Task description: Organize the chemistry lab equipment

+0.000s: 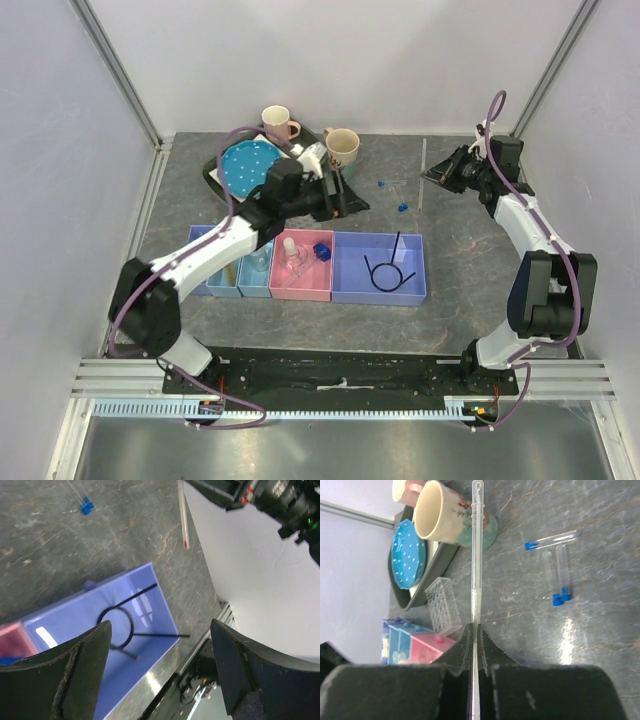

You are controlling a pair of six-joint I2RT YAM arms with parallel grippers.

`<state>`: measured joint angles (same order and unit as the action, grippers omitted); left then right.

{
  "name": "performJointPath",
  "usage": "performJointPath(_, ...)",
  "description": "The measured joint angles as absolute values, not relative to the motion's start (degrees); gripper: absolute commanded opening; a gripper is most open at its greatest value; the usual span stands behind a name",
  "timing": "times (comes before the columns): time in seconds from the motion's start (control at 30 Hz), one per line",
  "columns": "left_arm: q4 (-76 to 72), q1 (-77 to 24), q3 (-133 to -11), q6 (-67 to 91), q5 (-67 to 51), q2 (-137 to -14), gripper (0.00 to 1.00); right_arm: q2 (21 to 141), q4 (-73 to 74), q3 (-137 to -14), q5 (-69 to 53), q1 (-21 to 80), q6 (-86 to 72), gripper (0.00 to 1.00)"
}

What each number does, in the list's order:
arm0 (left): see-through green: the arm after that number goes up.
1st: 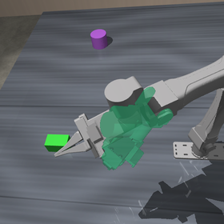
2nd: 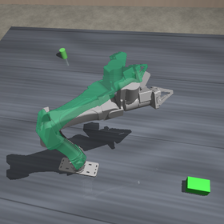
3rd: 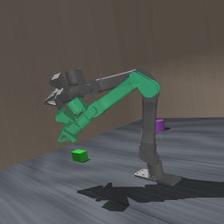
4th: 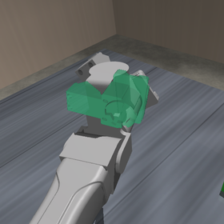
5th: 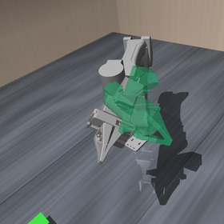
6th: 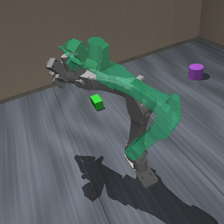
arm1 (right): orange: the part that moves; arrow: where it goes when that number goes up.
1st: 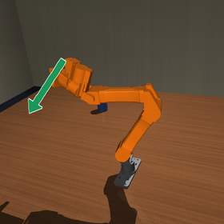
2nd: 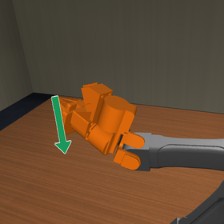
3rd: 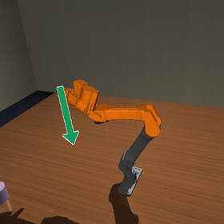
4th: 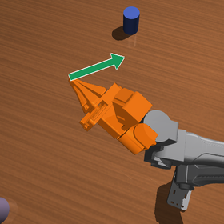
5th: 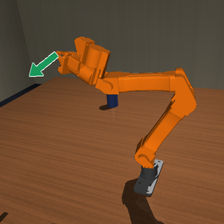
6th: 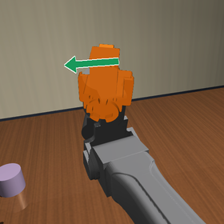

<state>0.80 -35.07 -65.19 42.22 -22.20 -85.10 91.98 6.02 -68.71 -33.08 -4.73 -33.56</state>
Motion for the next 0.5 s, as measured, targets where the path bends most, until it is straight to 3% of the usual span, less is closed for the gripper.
performJointPath(0.23,-0.12,-40.53,-77.41,47.64,-19.29,-99.77,0.79,88.62,5.43,-66.17,-37.58,-4.32,-38.35,0.04)
performJointPath(0.5,-0.30,-44.18,-86.65,51.20,-18.96,-108.27,0.67,85.69,3.77,-64.55,-39.07,-2.22,-40.69,0.04)
